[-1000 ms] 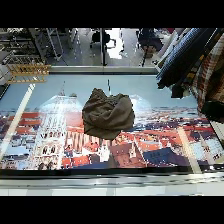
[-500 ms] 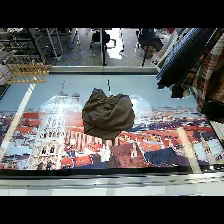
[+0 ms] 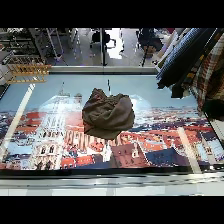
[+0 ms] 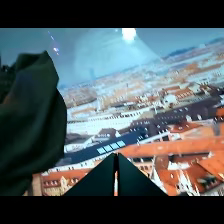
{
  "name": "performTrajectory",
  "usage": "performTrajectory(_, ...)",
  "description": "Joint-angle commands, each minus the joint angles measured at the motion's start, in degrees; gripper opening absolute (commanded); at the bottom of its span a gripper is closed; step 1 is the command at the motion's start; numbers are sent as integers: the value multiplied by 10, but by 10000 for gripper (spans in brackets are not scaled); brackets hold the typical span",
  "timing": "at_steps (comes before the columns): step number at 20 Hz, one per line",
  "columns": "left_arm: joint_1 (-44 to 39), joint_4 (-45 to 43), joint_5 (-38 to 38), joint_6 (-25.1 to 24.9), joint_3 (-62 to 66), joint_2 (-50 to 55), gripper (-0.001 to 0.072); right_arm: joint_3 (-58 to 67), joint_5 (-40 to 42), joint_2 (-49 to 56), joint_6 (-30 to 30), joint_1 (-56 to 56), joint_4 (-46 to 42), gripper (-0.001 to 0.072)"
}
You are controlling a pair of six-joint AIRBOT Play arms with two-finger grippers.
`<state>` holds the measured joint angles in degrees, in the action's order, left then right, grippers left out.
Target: Fold the clothes and pants, and hang the long-sleeved shirts on hangers.
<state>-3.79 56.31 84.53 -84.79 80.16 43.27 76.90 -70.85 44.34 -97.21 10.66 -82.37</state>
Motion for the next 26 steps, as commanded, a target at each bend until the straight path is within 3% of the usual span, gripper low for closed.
performTrajectory(1,0,19,-28,0,0,6,20,1,118,0,-2,0,74,24)
performTrajectory(6,0,63,-28,25,0,24,15,-5,116,6,-9,0,160,25)
performTrajectory(7,0,87,-24,25,0,26,15,-5,81,12,10,0,171,87)
performTrajectory(10,0,179,-19,-23,0,26,41,-5,-79,41,128,-15,166,367)
performTrajectory(11,0,207,-11,-45,0,26,251,-7,-118,47,146,-16,151,401)
performTrajectory(12,0,223,4,-66,0,27,563,-16,-143,47,163,-15,123,406)
performTrajectory(13,0,226,27,-70,-5,26,706,-27,-160,45,175,-15,89,407)
performTrajectory(14,0,226,53,-78,-18,25,704,-45,-169,40,176,-15,57,412)
performTrajectory(15,0,224,72,-87,-44,20,704,-70,-161,31,179,-14,50,463)
performTrajectory(17,0,257,41,-86,-127,-1,704,-149,-100,5,199,-14,122,524)
performTrajectory(19,0,378,-51,-85,-230,-20,704,-262,-22,-20,253,-14,266,530)
performTrajectory(21,0,496,-159,-98,-318,-13,704,-365,70,-24,276,-14,349,530)
performTrajectory(23,0,552,-254,-102,-355,26,703,-425,168,-2,276,-14,405,524)
performTrajectory(26,0,604,-338,-103,-326,146,703,-414,218,86,280,-14,459,524)
